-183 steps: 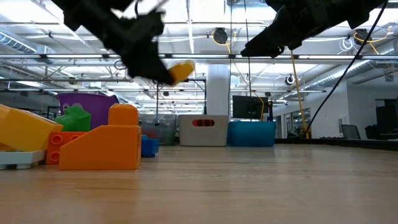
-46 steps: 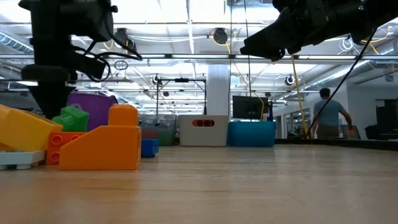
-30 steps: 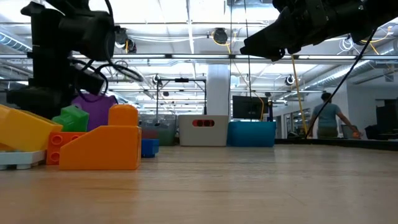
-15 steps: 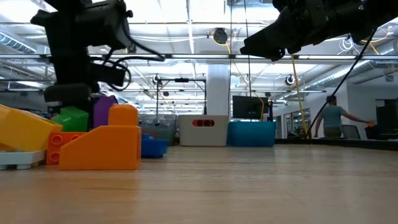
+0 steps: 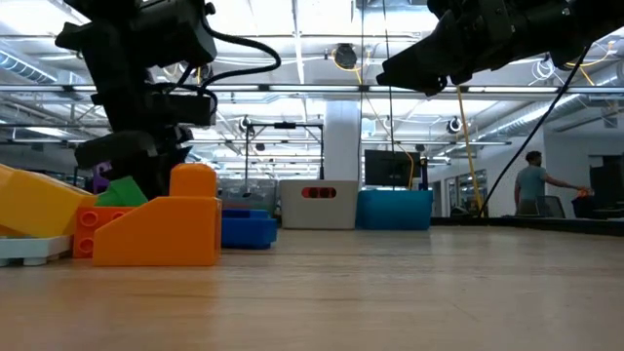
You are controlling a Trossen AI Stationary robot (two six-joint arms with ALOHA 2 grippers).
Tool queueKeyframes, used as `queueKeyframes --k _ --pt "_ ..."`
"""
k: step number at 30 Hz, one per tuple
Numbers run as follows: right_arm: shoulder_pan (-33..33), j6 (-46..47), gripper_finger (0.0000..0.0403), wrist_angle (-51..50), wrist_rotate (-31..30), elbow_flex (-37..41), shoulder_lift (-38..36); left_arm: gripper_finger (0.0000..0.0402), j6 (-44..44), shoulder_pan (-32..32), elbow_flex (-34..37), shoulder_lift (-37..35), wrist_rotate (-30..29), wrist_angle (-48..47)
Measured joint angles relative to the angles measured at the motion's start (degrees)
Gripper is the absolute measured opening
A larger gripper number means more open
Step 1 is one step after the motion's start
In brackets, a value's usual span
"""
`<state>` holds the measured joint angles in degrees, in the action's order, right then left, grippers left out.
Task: Pick & Place Toys
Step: Put the green game piece into the black bin
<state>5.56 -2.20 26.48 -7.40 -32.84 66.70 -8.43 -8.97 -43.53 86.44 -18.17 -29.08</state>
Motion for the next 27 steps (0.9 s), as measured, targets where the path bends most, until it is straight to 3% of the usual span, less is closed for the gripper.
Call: queueKeyframes --k 12,27 --pt "0.0 0.0 0.0201 0.0 0.0 0.0 0.0 0.0296 5.1 2.7 0.5 0.0 0.0 3.5" --pt "0.0 -0.1 0.0201 0.0 0.0 0.0 0.0 0.0296 8.8 6.4 7.6 0.0 7.4 19.4"
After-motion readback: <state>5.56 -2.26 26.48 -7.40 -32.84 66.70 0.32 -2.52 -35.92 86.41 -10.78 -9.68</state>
